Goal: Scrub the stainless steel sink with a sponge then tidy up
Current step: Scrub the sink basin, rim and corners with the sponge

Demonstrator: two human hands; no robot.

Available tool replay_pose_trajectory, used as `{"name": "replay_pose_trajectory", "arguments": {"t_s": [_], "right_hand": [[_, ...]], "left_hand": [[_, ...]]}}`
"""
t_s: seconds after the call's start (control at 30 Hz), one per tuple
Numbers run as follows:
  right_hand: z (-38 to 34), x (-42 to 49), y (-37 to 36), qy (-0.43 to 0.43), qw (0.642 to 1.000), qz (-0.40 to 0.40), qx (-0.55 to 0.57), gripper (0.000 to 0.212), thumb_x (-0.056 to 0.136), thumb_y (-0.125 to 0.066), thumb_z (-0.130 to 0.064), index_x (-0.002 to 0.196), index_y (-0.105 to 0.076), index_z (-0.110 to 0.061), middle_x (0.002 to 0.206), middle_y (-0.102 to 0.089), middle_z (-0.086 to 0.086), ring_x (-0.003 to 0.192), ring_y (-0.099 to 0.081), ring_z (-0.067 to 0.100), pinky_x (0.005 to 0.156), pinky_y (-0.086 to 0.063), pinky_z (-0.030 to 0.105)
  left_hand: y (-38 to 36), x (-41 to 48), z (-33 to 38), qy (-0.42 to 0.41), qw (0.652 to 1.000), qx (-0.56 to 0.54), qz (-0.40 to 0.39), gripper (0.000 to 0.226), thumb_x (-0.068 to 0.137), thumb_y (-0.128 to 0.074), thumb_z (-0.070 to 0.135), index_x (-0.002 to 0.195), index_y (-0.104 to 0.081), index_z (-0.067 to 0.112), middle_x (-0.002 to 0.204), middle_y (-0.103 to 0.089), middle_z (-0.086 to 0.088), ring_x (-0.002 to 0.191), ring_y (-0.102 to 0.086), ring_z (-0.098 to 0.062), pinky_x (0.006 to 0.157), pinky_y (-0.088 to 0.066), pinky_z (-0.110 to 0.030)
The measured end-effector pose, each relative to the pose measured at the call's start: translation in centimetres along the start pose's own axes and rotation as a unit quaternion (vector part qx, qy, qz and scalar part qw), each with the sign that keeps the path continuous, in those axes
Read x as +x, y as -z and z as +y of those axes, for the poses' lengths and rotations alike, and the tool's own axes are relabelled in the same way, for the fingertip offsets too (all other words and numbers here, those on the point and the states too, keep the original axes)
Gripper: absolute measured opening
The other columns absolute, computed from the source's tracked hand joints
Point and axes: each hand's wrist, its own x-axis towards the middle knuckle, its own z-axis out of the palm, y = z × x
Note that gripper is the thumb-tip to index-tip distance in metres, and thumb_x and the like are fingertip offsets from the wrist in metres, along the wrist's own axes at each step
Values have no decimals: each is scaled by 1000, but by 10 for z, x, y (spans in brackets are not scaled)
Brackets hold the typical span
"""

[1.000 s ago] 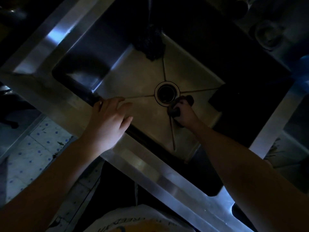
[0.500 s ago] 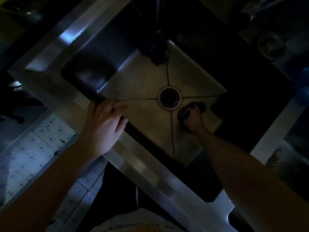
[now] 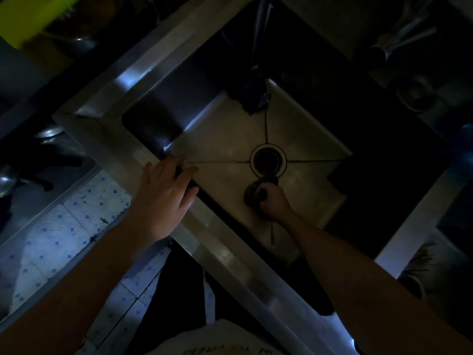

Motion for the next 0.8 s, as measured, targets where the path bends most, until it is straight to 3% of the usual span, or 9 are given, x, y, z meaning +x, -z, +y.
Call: {"name": "replay_pose_trajectory", "arguments": {"t_s": [0.13,0.37,0.5,0.63,0.73,0.8], "right_hand": [[-16,-14,4,-14,998,42,36,30,75,-55,11,99,-65,-4,115,-61,15,107,-58,28,75,-37,18],[-49,-42,30,-23,994,99,47,37,80,-60,-2,110,-64,-23,121,-60,6,96,-57,13,63,-39,12],[-72,-57,39,-37,989,130,60,38,77,-60,-1,106,-66,-24,112,-65,7,84,-60,13,65,-47,20],[-98,-70,44,-18,985,161,59,35,77,-64,-3,107,-67,-22,109,-66,4,97,-62,17,75,-41,16],[-120,-77,51,19,983,173,65,34,79,-66,-4,110,-66,-16,106,-65,7,95,-62,16,70,-38,6],[-138,-81,59,28,982,184,41,37,78,-67,-10,114,-65,-20,113,-66,5,101,-62,17,78,-42,17]], "left_hand": [[7,4,-8,-23,1000,-1,7,54,89,-30,42,122,-56,8,125,-51,-21,116,-49,-38,97,-33,-53],[21,9,-35,-54,997,-36,40,36,90,-56,26,124,-55,13,136,-45,-14,123,-44,-34,99,-35,-49],[41,12,-55,-65,995,-40,62,37,92,-53,27,128,-52,15,139,-43,-11,128,-40,-30,101,-31,-45],[67,16,-77,-59,996,-32,60,40,95,-45,30,134,-46,19,143,-37,-7,130,-38,-25,103,-29,-40],[90,17,-87,-46,994,-60,74,39,95,-48,28,131,-50,15,136,-45,-9,124,-44,-26,101,-35,-43],[102,17,-93,-42,995,-68,67,41,94,-48,27,133,-48,15,137,-44,-9,125,-42,-26,102,-35,-42]]}}
